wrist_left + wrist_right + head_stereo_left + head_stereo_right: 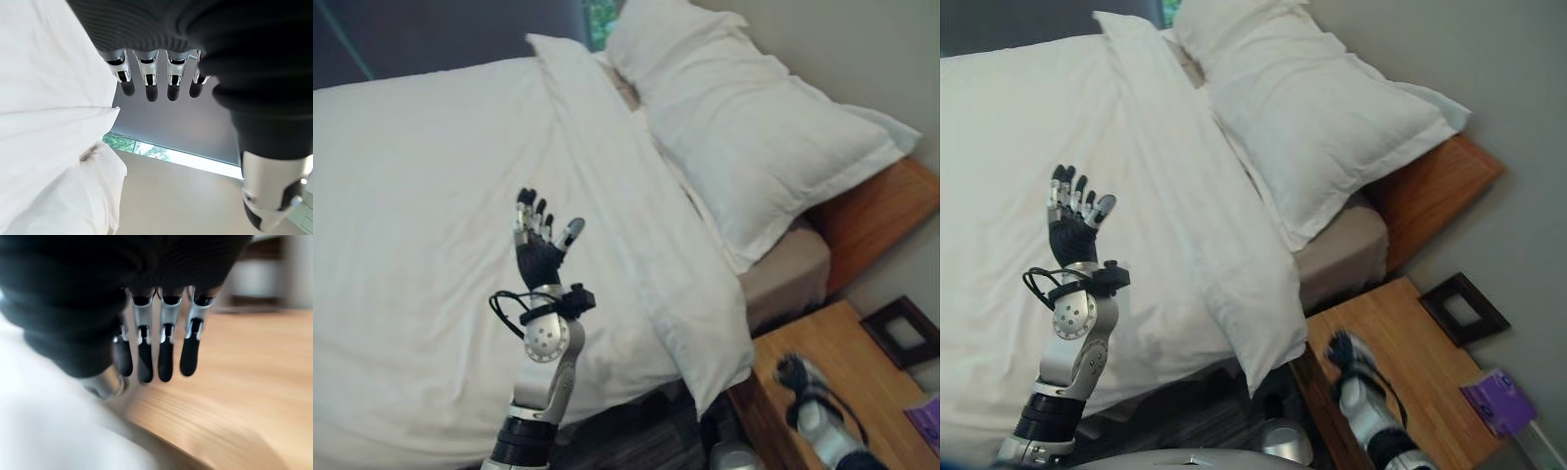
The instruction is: Making the bed.
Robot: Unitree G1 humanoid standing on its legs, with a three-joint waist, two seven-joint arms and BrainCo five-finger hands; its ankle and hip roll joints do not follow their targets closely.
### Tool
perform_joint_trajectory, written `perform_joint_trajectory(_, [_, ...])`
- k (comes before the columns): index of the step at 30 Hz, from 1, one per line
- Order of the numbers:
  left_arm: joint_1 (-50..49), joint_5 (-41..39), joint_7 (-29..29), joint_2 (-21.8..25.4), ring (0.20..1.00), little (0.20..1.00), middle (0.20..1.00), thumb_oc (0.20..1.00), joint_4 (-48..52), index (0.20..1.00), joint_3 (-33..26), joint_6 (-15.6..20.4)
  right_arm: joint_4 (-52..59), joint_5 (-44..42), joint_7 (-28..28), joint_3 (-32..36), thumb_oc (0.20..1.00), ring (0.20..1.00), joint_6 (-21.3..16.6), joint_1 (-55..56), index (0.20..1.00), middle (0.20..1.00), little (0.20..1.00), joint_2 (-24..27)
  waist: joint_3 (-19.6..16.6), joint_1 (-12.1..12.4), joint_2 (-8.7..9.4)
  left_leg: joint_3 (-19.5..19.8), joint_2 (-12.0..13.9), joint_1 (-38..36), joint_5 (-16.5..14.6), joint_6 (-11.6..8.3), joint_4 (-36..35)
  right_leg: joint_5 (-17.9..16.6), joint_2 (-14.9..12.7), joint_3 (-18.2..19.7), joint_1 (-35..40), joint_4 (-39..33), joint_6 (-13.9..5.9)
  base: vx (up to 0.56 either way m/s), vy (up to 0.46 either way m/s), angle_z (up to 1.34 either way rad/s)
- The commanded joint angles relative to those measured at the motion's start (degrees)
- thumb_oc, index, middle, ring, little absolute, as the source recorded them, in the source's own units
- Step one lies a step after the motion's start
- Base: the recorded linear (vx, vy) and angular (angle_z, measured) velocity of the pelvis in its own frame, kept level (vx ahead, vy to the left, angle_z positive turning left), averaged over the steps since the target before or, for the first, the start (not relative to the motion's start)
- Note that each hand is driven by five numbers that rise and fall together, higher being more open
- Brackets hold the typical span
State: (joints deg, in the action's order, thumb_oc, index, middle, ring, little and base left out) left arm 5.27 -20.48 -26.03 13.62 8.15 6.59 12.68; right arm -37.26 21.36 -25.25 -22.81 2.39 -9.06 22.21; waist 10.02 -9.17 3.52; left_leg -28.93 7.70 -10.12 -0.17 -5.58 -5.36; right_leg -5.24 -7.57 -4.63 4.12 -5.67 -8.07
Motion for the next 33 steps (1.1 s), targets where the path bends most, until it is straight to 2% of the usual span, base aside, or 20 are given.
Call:
perform_joint_trajectory(1, [1.82, -5.48, 3.1, 0.98, 1.0, 1.0, 1.0, 1.0, 0.56, 1.0, -0.01, 3.31, -0.37, -2.75, -1.84, 0.81, 0.2, 0.2, -1.95, -8.12, 0.2, 0.2, 0.2, 0.36, -0.92, 2.17, 1.73, 4.28, 0.96, -0.97, -0.61, -0.37, 0.36, 0.26, -2.59, -1.58, -0.04, 0.67, -1.95, 0.0, -0.022, 0.18])
perform_joint_trajectory(6, [2.63, -9.51, 4.43, 0.97, 1.0, 1.0, 1.0, 1.0, -0.56, 1.0, 0.31, 3.39, 8.86, -7.06, 0.07, -0.42, 0.2, 0.2, -3.95, -14.82, 0.2, 0.2, 0.2, 1.16, -1.17, 3.74, 1.78, 5.09, 1.09, -0.39, -0.12, -0.41, 0.36, 0.34, -2.63, -2.19, 0.03, 0.67, -1.55, 0.0, -0.031, 0.17])
perform_joint_trajectory(8, [2.16, -11.18, 5.21, 1.07, 1.0, 1.0, 1.0, 1.0, -1.57, 1.0, 0.45, 3.14, 10.29, -11.36, 1.42, -1.43, 0.2, 0.2, -4.74, -17.56, 0.2, 0.2, 0.2, -0.64, -1.2, 4.71, 1.53, 5.5, 1.12, -0.31, -0.01, -0.42, 0.36, 0.53, -2.75, -2.79, 0.48, 0.67, -1.34, 0.01, -0.023, 0.11])
perform_joint_trajectory(9, [1.9, -11.43, 5.64, 1.13, 1.0, 1.0, 1.0, 1.0, -1.62, 1.0, 0.79, 3.06, 12.13, -18.15, 2.63, -1.35, 0.2, 0.2, -7.13, -17.95, 0.2, 0.2, 0.2, -3.64, -1.04, 5.17, 1.24, 5.81, 1.11, -0.51, -0.08, -0.39, 0.36, 0.78, -2.83, -3.05, 0.94, 0.67, -1.32, 0.01, -0.017, 0.11])
perform_joint_trajectory(10, [1.74, -12.35, 6.23, 1.02, 1.0, 1.0, 1.0, 1.0, -2.06, 1.0, 0.68, 3.29, 10.47, -22.81, 3.26, -0.26, 0.2, 0.2, -7.36, -17.81, 0.2, 0.2, 0.2, -5.13, -1.22, 5.44, 1.13, 5.95, 1.12, -0.26, 0.15, -0.39, 0.36, 0.66, -2.86, -3.11, 0.79, 0.67, -1.2, 0.02, -0.015, 0.16])
perform_joint_trajectory(11, [1.99, -12.9, 6.67, 1.33, 1.0, 1.0, 1.0, 1.0, -2.65, 1.0, 0.92, 3.32, 11.33, -34.24, 5.07, 0.98, 0.2, 0.2, -10.41, -17.44, 0.2, 0.2, 0.2, -9.4, -1.11, 5.73, 0.84, 6.39, 1.08, -0.44, 0.04, -0.39, 0.36, 0.95, -2.94, -3.25, 1.17, 0.67, -1.18, 0.0, -0.016, 0.15])
perform_joint_trajectory(12, [2.03, -12.92, 6.68, 1.39, 1.0, 1.0, 1.0, 1.0, -2.67, 1.0, 0.91, 3.33, 11.28, -34.31, 5.11, 1.01, 0.2, 0.2, -10.45, -17.51, 0.2, 0.2, 0.2, -9.43, -1.19, 5.75, 0.9, 6.37, 1.08, -0.26, 0.19, -0.39, 0.36, 0.84, -2.93, -3.21, 0.98, 0.67, -1.12, 0.01, -0.014, 0.11])
perform_joint_trajectory(13, [2.2, -14.97, 7.78, 1.21, 1.0, 1.0, 1.0, 1.0, -4.13, 1.0, 0.29, 3.83, 7.23, -45.36, 7.4, 3.4, 0.2, 0.2, -10.76, -17.21, 0.2, 0.2, 0.2, -12.99, -1.23, 6.2, 0.44, 6.75, 1.08, -0.15, 0.31, -0.45, 0.36, 1.02, -3.04, -3.54, 1.11, 0.67, -1.02, 0.0, 0.0, 0.0])
perform_joint_trajectory(14, [2.44, -16.4, 8.38, 1.11, 1.0, 1.0, 1.0, 1.0, -5.5, 1.0, -0.13, 3.96, 5.74, -51.17, 8.64, 4.24, 0.2, 0.2, -11.52, -17.15, 0.2, 0.2, 0.2, -15.42, -1.08, 6.53, 0.01, 7.15, 1.01, -0.36, 0.22, -0.5, 0.36, 1.27, -3.04, -3.72, 1.44, 0.67, -1.0, 0.0, 0.0, 0.0])
perform_joint_trajectory(15, [2.51, -16.44, 8.41, 1.15, 1.0, 1.0, 1.0, 1.0, -5.55, 1.0, -0.15, 3.99, 5.67, -51.21, 8.68, 4.26, 0.2, 0.2, -11.55, -17.24, 0.2, 0.2, 0.2, -15.45, -1.22, 6.55, 0.04, 7.12, 1.03, -0.1, 0.38, -0.51, 0.36, 1.15, -3.01, -3.67, 1.16, 0.67, -0.93, 0.0, 0.0, 0.0])
perform_joint_trajectory(16, [2.22, -18.61, 10.1, 1.14, 1.0, 1.0, 1.0, 1.0, -6.89, 1.0, -0.78, 4.41, 2.27, -56.45, 9.56, 5.74, 0.2, 0.2, -12.32, -17.32, 0.2, 0.2, 0.2, -17.56, -1.08, 7.0, -0.67, 7.51, 1.04, 0.14, 0.54, -0.66, 0.36, 1.28, -3.09, -3.97, 1.05, 0.67, -0.84, -0.01, -0.027, 0.06])
perform_joint_trajectory(20, [0.17, -22.24, 13.89, 1.25, 1.0, 1.0, 1.0, 1.0, -8.03, 1.0, -1.66, 4.59, -3.82, -62.9, 10.47, 9.42, 0.2, 0.2, -13.96, -18.71, 0.2, 0.2, 0.2, -20.55, -0.52, 7.61, -2.69, 8.39, 0.98, 0.82, 0.91, -0.88, 0.36, 1.68, -3.26, -4.3, 1.03, 0.67, -0.66, -0.01, -0.033, 0.12])
perform_joint_trajectory(21, [0.18, -22.24, 13.9, 1.25, 1.0, 1.0, 1.0, 1.0, -8.03, 1.0, -1.67, 4.6, -3.83, -62.91, 10.48, 9.43, 0.2, 0.2, -13.97, -18.73, 0.2, 0.2, 0.2, -20.55, -0.51, 7.6, -2.69, 8.4, 0.98, 0.83, 0.91, -0.88, 0.36, 1.68, -3.26, -4.31, 1.04, 0.67, -0.66, -0.01, -0.014, 0.15])
perform_joint_trajectory(23, [-0.34, -23.83, 15.97, 1.05, 1.0, 1.0, 1.0, 1.0, -9.51, 1.0, -1.43, 4.82, -7.43, -65.8, 10.65, 12.61, 0.2, 0.2, -14.84, -19.42, 0.2, 0.2, 0.2, -20.73, 0.14, 7.21, -5.03, 8.87, 0.69, 1.74, 1.38, -1.04, 0.36, 1.98, -3.62, -4.59, 0.64, 0.67, -0.73, -0.03, -0.016, 0.06])
perform_joint_trajectory(26, [-0.99, -24.47, 17.41, 1.41, 1.0, 1.0, 1.0, 1.0, -10.75, 1.0, -1.93, 5.16, -10.39, -66.91, 11.02, 14.69, 0.2, 0.2, -14.45, -19.01, 0.2, 0.2, 0.2, -20.31, 0.57, 6.62, -7.26, 8.88, 0.42, 2.85, 1.78, -1.22, 0.36, 2.02, -4.05, -4.73, -0.17, 0.67, -0.89, -0.03, -0.004, 0.04])
perform_joint_trajectory(27, [-0.95, -24.5, 17.46, 1.38, 1.0, 1.0, 1.0, 1.0, -10.81, 1.0, -1.91, 5.2, -10.45, -66.94, 11.08, 14.72, 0.2, 0.2, -14.47, -19.05, 0.2, 0.2, 0.2, -20.26, 0.5, 6.61, -7.3, 8.92, 0.44, 2.95, 1.79, -1.22, 0.36, 2.01, -4.04, -4.77, -0.25, 0.67, -0.89, -0.04, 0.003, 0.04])
perform_joint_trajectory(28, [-1.08, -24.61, 17.88, 1.37, 1.0, 1.0, 1.0, 1.0, -11.74, 1.0, -1.94, 5.3, -12.84, -67.08, 11.36, 15.86, 0.2, 0.2, -13.91, -18.07, 0.2, 0.2, 0.2, -19.78, 1.11, 5.83, -8.87, 8.67, 0.19, 3.78, 2.12, -1.32, 0.36, 1.89, -4.36, -4.41, -1.08, 0.67, -1.09, -0.05, 0.014, 0.06])
perform_joint_trajectory(29, [-1.2, -24.99, 18.35, 1.44, 1.0, 1.0, 1.0, 1.0, -11.73, 1.0, -2.08, 5.61, -13.72, -67.33, 11.57, 16.31, 0.2, 0.2, -13.73, -17.52, 0.2, 0.2, 0.2, -19.47, 1.12, 5.47, -9.71, 8.45, 0.12, 4.36, 2.28, -1.41, 0.36, 1.73, -4.53, -4.32, -1.76, 0.67, -1.19, -0.08, 0.021, 0.07])
perform_joint_trajectory(33, [-0.89, -25.5, 18.04, 1.21, 1.0, 1.0, 1.0, 1.0, -12.44, 1.0, -3.13, 5.71, -18.32, -66.46, 11.4, 19.14, 0.2, 0.2, -12.02, -13.52, 0.2, 0.2, 0.2, -17.54, 1.61, 3.28, -11.51, 7.39, 0.15, 5.38, 2.46, -1.77, 0.36, 1.45, -4.62, -3.44, -3.62, 0.67, -1.53, -0.03, 0.004, 0.01])
